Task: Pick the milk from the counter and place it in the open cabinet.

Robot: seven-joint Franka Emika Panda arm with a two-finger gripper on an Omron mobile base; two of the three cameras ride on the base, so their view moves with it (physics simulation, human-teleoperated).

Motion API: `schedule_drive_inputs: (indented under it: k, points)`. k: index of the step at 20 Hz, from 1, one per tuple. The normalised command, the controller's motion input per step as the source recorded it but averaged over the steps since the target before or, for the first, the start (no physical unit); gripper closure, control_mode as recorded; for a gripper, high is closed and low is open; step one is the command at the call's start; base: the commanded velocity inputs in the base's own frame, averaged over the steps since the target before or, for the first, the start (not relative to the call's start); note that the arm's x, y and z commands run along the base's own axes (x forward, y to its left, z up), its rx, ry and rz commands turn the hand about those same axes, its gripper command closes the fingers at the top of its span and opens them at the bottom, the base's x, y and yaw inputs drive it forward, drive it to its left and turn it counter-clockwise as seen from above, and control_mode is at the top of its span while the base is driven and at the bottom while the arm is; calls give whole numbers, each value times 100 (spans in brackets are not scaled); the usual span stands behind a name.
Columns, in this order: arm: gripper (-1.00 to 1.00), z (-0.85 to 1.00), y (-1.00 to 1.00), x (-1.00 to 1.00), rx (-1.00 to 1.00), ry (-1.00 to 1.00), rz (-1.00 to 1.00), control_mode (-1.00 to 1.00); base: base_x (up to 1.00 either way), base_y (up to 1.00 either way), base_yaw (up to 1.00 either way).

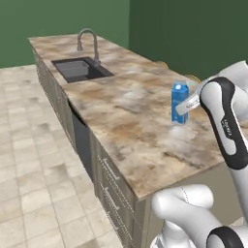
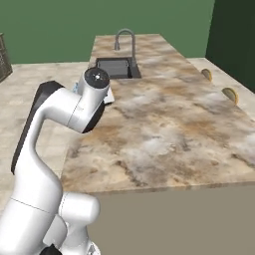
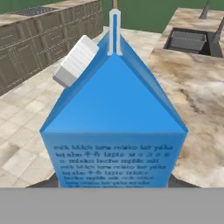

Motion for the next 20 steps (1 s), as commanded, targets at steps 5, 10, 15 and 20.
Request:
schedule_drive_inputs:
  k: [5, 10, 15, 20]
  points:
    - [100, 0, 0, 0, 0, 0, 0, 100, 37, 35, -61]
    - [100, 0, 0, 0, 0, 0, 0, 100, 17, 8, -63]
    - [100, 0, 0, 0, 0, 0, 0, 100, 0, 0, -64]
    - [100, 0, 0, 0, 0, 0, 0, 100, 0, 15, -68]
